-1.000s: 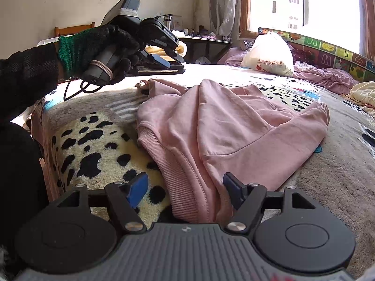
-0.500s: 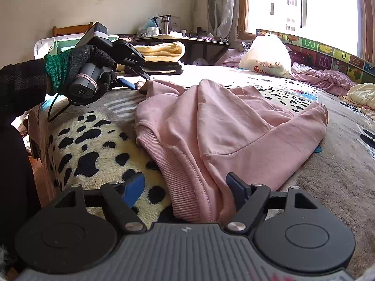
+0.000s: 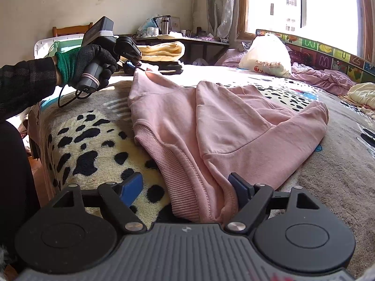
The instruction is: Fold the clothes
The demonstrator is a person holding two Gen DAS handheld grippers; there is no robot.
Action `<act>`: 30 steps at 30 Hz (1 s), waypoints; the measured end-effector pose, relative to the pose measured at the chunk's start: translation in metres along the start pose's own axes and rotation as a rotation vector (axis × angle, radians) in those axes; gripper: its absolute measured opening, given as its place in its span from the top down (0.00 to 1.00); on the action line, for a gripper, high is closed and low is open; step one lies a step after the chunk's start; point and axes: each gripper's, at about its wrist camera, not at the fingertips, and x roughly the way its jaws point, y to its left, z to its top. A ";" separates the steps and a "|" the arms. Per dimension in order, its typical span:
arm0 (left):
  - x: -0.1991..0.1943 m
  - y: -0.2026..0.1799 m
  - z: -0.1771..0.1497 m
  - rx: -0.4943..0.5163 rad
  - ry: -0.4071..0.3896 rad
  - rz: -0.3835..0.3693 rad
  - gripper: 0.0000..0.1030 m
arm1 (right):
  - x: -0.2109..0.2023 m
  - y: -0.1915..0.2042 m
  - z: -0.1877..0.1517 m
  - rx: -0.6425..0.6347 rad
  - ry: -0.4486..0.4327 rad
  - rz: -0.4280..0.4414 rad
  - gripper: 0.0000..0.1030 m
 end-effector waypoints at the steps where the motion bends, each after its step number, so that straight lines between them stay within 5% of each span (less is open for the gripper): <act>1: -0.005 0.002 0.003 -0.027 -0.001 0.013 0.73 | 0.000 0.000 0.000 0.000 0.000 -0.001 0.22; 2: -0.012 0.003 0.005 -0.041 -0.021 0.024 0.60 | 0.000 0.000 0.000 -0.001 0.000 -0.002 0.22; 4: -0.028 0.005 0.009 -0.068 -0.064 0.045 0.57 | 0.000 0.000 0.000 -0.002 0.001 -0.003 0.22; 8: -0.049 -0.002 0.004 -0.059 -0.097 -0.038 0.58 | 0.001 -0.001 0.000 -0.002 0.000 -0.006 0.22; 12: -0.038 -0.026 -0.010 -0.007 0.058 -0.308 0.57 | 0.001 -0.001 0.000 -0.004 -0.001 -0.011 0.22; 13: -0.026 -0.033 -0.018 0.043 0.130 -0.282 0.51 | 0.000 -0.001 0.000 -0.003 -0.001 -0.012 0.22; 14: -0.014 -0.041 -0.026 0.097 0.205 -0.245 0.61 | 0.000 0.000 0.000 -0.003 -0.001 -0.012 0.22; 16: -0.022 -0.055 -0.026 0.206 0.159 -0.154 0.69 | 0.000 0.000 0.000 -0.003 -0.002 -0.013 0.22; 18: -0.040 -0.057 -0.016 0.167 0.060 -0.201 0.61 | 0.000 -0.001 -0.001 -0.002 -0.003 -0.012 0.22; 20: -0.043 -0.052 -0.013 0.109 0.042 -0.224 0.57 | 0.000 -0.001 0.000 -0.001 -0.002 -0.012 0.22; 22: -0.025 -0.039 -0.019 0.039 0.086 -0.166 0.49 | 0.000 -0.001 0.000 0.000 -0.002 -0.011 0.22; 23: -0.013 -0.030 -0.024 0.005 0.110 -0.133 0.53 | 0.000 -0.002 0.000 0.002 -0.002 -0.010 0.22; 25: -0.022 -0.031 -0.017 -0.012 0.055 -0.113 0.54 | -0.001 -0.002 0.000 0.007 -0.003 -0.007 0.22; 26: -0.030 -0.035 -0.011 -0.018 0.022 -0.104 0.47 | -0.002 -0.003 0.001 0.012 -0.006 -0.004 0.22; 30: -0.043 -0.062 -0.003 -0.033 0.002 -0.221 0.45 | -0.012 -0.012 0.010 0.068 -0.058 0.019 0.22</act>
